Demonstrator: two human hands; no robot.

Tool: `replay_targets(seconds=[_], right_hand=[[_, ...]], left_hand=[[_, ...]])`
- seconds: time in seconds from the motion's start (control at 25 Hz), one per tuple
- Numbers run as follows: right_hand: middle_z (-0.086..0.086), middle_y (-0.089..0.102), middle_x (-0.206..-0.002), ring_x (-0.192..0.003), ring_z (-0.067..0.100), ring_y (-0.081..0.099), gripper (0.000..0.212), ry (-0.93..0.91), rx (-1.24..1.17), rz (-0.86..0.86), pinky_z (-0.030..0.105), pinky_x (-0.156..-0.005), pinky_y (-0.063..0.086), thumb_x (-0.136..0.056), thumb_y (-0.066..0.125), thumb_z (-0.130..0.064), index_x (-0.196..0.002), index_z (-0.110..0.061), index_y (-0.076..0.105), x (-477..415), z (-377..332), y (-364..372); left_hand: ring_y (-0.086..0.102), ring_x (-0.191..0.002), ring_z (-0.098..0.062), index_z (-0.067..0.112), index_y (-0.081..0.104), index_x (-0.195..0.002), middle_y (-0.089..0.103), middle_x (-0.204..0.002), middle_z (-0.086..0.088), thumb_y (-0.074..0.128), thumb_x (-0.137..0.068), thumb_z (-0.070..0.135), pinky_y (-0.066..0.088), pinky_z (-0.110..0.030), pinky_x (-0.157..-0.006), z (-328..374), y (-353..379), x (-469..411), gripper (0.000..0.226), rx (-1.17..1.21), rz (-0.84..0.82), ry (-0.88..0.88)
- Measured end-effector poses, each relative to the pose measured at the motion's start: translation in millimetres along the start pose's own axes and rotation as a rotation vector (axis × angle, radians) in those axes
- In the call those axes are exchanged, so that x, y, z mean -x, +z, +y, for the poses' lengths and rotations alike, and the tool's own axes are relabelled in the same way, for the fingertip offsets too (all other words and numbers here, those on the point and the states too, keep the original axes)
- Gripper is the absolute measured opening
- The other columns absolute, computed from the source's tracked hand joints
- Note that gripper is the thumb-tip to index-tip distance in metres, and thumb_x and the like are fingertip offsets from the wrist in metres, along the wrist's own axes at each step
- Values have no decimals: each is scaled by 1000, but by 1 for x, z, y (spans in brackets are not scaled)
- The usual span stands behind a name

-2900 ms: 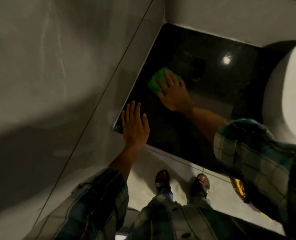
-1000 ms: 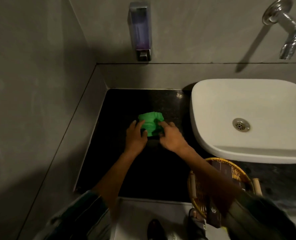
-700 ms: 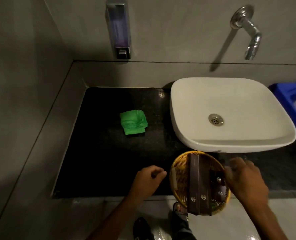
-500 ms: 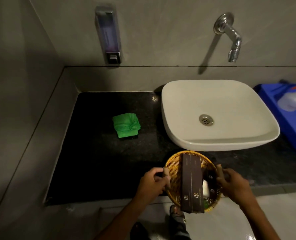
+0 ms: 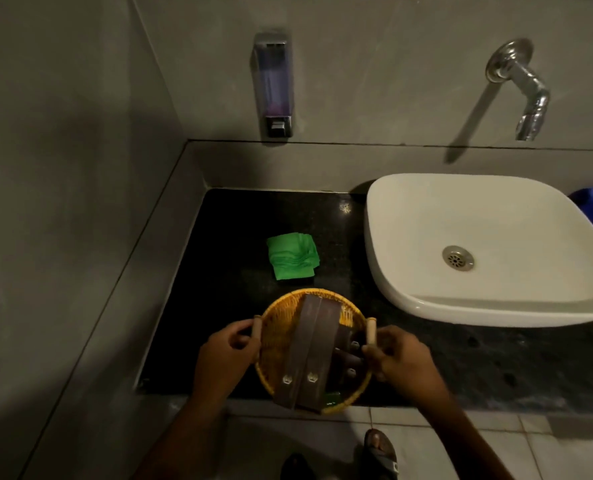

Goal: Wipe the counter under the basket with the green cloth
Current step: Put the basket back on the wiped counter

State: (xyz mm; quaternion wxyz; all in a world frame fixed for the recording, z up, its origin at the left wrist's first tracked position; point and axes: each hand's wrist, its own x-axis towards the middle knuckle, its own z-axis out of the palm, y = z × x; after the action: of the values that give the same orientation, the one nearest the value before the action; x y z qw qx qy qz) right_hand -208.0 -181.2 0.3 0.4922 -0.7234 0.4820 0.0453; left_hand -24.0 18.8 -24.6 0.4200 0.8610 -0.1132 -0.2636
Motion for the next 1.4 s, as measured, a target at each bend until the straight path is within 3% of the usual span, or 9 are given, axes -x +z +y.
replay_targets(seconds=[0.12, 0.36, 0.48, 0.64, 0.76, 0.92, 1.04, 1.24, 1.4], right_hand=[[-3, 62, -92, -84, 15, 66, 30, -73, 18, -70, 34, -78, 59, -89, 62, -21, -118, -14, 56, -15, -22, 38], [-1, 66, -88, -78, 13, 64, 36, -156, 324, -69, 23, -65, 50, -89, 60, -36, -115, -12, 59, -34, -43, 35], [11, 74, -100, -97, 28, 67, 31, -222, 236, 163, 31, -82, 49, -87, 62, -38, -103, -12, 69, -83, -86, 21], [16, 69, -115, -107, 32, 64, 43, -173, 172, 71, 33, -88, 50, -86, 62, -42, -111, -8, 66, -172, -127, 48], [14, 66, -120, -104, 30, 65, 55, 3, -69, 18, 41, -85, 58, -79, 68, -45, -119, -8, 61, -208, -124, 67], [14, 70, -111, -91, 24, 67, 39, 85, -373, -83, 35, -71, 58, -76, 75, -32, -104, -7, 65, -213, -117, 65], [11, 72, -106, -88, 23, 70, 38, -78, -400, -5, 41, -76, 61, -75, 73, -32, -105, -11, 63, -197, -123, 36], [13, 61, -109, -99, 29, 60, 53, -402, -148, 269, 44, -86, 54, -79, 65, -48, -116, -12, 53, -156, -118, -71], [5, 64, -112, -97, 24, 66, 52, -319, -450, 152, 41, -85, 58, -81, 67, -46, -123, -29, 42, -136, -52, -195]], left_hand=[[69, -78, -18, 25, 66, -110, 73, -84, 0, 64, -83, 43, 59, -46, -74, -23, -24, -10, 32, -8, 82, -72], [65, -99, -21, 25, 58, -120, 69, -107, 2, 60, -81, 53, 52, -35, -82, -12, -44, -31, 48, -214, 63, -95], [63, -106, -23, 21, 59, -122, 67, -114, -3, 63, -84, 40, 50, -38, -91, 28, -37, -88, 42, -181, 100, -4], [59, -115, -31, 19, 52, -128, 63, -125, -9, 55, -86, 42, 48, -40, -98, 73, 18, -162, 48, -299, -71, 3], [63, -106, -34, 12, 53, -122, 64, -121, -13, 59, -86, 37, 53, -44, -92, 70, 51, -193, 45, -40, -85, -134], [68, -79, -30, 0, 66, -105, 70, -103, -23, 66, -81, 9, 57, -37, -70, 85, 50, -192, 26, 331, -126, -191], [65, -66, -17, 5, 64, -109, 69, -86, -10, 66, -82, 5, 55, -23, -51, 126, 41, -174, 27, 425, -168, -85], [70, -84, -19, 9, 62, -117, 71, -102, -10, 69, -81, 11, 59, -35, -71, 206, 78, -123, 37, 588, -269, -14], [70, -91, -26, 12, 46, -128, 68, -111, -16, 74, -75, 10, 60, -37, -69, 280, 178, -75, 59, 691, -408, 32]])
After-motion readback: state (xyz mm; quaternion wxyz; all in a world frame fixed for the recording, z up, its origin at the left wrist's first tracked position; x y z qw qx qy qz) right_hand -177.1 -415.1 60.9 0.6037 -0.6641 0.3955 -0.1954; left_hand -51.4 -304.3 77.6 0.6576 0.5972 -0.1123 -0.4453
